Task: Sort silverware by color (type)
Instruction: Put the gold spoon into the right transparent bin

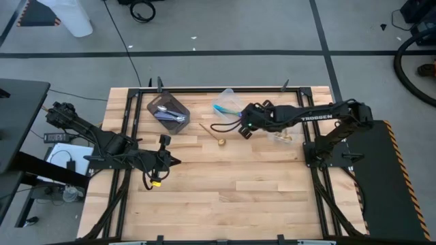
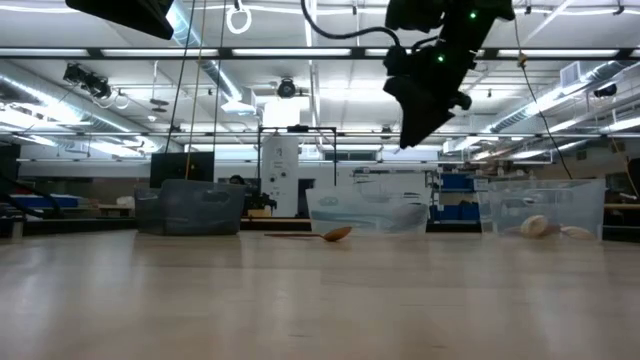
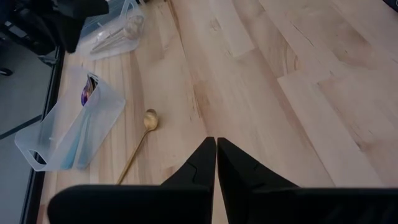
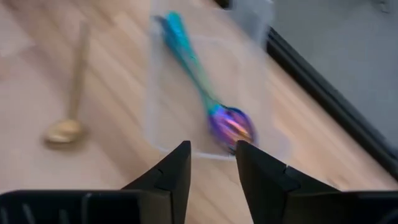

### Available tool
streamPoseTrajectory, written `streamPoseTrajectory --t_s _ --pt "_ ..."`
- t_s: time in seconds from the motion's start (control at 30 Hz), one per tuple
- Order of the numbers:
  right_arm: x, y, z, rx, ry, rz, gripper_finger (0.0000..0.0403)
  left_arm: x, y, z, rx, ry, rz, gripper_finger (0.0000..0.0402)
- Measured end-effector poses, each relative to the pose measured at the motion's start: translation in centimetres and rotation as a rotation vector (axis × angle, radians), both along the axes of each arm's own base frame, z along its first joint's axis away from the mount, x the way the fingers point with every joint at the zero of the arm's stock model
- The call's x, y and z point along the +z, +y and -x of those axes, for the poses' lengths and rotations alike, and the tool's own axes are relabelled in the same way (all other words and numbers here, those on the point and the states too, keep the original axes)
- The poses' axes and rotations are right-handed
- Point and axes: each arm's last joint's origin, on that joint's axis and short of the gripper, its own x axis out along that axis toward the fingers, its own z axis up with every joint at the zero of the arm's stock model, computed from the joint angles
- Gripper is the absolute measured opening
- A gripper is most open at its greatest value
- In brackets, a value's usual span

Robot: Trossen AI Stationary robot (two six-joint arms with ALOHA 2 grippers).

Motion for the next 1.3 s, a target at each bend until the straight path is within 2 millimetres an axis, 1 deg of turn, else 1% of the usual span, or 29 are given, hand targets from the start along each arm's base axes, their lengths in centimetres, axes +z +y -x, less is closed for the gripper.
streamPoseTrajectory --t_s 0.17,0.37,0.5,0.63,0.83,1.13,1.2,1.3 --pt "-0.1 0.7 -1.4 0.063 -0.087 -0.022 0.0156 0.0 0.0 0.0 0.0 0.0 0.0 0.0023" --pt "-0.6 1.0 -3.2 0.129 -0.176 -0.031 0.0192 0.0 0.0 0.0 0.0 0.001 -0.001 0.0023" --pt "-2.0 1.3 -5.1 0.193 -0.22 -0.058 0.0216 0.0 0.0 0.0 0.0 0.006 -0.003 0.0023" --pt "-3.9 1.9 -7.0 0.25 -0.253 -0.053 0.023 -0.1 0.0 0.1 0.0 0.01 -0.006 0.0023" --pt "-6.5 2.4 -8.7 0.303 -0.258 -0.085 0.0226 -0.1 0.0 0.1 0.0 0.011 -0.006 0.0023" --pt "-8.8 2.4 -12.0 0.336 -0.215 -0.097 0.0205 -0.1 0.0 0.1 0.0 0.013 -0.007 0.0023" --pt "-9.5 2.2 -12.4 0.336 -0.197 -0.1 0.0202 -0.1 0.0 0.1 0.006 0.013 0.001 0.0023" --pt "-10.8 1.5 -12.5 0.322 -0.16 -0.119 0.02 -0.1 0.0 0.1 0.01 0.014 0.005 0.0023"
